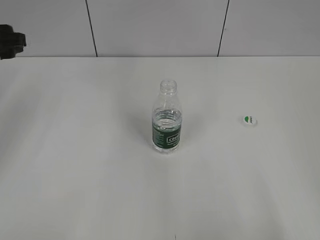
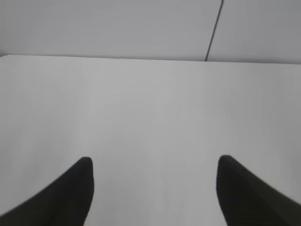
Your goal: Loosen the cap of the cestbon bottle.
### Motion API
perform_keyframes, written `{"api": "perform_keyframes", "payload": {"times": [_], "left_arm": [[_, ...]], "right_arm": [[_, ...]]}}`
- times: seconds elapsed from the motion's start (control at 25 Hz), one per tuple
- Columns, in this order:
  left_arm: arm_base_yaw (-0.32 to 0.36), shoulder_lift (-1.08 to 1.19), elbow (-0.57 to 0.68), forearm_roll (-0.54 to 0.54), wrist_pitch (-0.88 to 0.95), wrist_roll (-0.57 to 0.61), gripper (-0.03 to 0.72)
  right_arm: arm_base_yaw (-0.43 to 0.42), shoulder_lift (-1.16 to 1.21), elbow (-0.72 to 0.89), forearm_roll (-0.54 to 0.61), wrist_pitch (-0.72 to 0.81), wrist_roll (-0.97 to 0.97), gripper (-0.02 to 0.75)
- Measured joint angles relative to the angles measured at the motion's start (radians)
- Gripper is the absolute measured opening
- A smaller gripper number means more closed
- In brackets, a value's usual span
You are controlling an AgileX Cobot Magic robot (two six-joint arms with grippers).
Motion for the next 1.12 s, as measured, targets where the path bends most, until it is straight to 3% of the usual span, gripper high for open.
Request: {"api": "perform_keyframes", "payload": {"times": [0.44,0.56,0.8,1.12], "left_arm": [[-0.032,-0.204,-0.002,-0.75,0.512,0.774,0.426],[-0.032,-0.242,-0.006,-0.9,0.694,0.929,0.411],[-0.032,-0.322,-0.008,-0.99,0.93,0.997,0.407],[-0.032,-0.581,0.095,-1.011,0.988,1.033,0.407]], "right_arm": [[0.0,0.0,0.0,0.0,0.0,0.0,0.545],[0.0,0.0,0.0,0.0,0.0,0.0,0.545],[0.0,0.0,0.0,0.0,0.0,0.0,0.545],[0.0,0.0,0.0,0.0,0.0,0.0,0.545]]}}
